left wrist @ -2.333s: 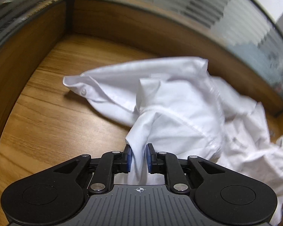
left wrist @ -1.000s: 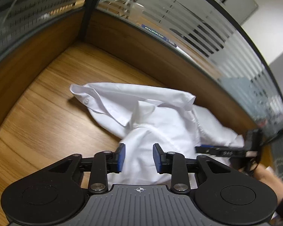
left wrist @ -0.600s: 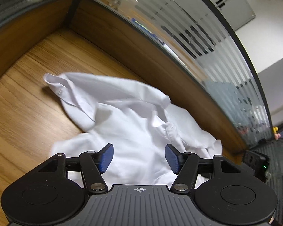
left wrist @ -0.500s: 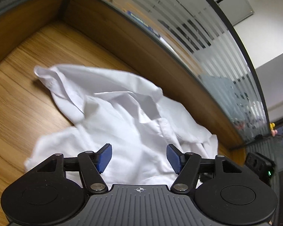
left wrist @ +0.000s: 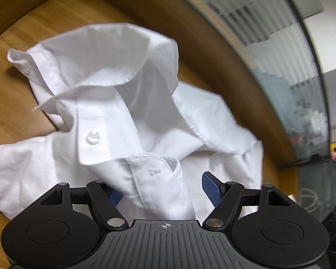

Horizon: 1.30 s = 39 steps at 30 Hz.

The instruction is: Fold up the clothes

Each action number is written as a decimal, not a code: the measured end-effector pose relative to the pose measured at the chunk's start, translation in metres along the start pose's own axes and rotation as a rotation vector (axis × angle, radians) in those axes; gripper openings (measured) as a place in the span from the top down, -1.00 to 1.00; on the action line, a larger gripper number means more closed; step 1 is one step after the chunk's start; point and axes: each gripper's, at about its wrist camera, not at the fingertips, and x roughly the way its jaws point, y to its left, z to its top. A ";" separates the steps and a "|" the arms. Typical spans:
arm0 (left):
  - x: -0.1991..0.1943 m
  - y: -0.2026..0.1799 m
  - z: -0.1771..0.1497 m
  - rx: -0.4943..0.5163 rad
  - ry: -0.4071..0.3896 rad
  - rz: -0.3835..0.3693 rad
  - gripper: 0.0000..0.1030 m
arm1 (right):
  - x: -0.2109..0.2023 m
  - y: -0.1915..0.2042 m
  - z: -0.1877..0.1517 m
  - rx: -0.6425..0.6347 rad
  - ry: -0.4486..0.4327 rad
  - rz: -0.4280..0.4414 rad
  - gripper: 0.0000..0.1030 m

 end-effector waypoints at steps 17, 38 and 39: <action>-0.029 0.033 -0.015 -0.066 -0.043 -0.059 0.80 | -0.003 -0.069 0.035 0.195 0.062 -0.125 0.34; -0.016 0.036 -0.005 -0.066 -0.027 -0.090 0.80 | 0.116 -0.143 -0.010 0.737 0.246 0.130 -0.13; -0.015 0.034 -0.004 -0.064 -0.026 -0.089 0.80 | 0.116 -0.146 -0.014 0.775 0.238 0.160 -0.13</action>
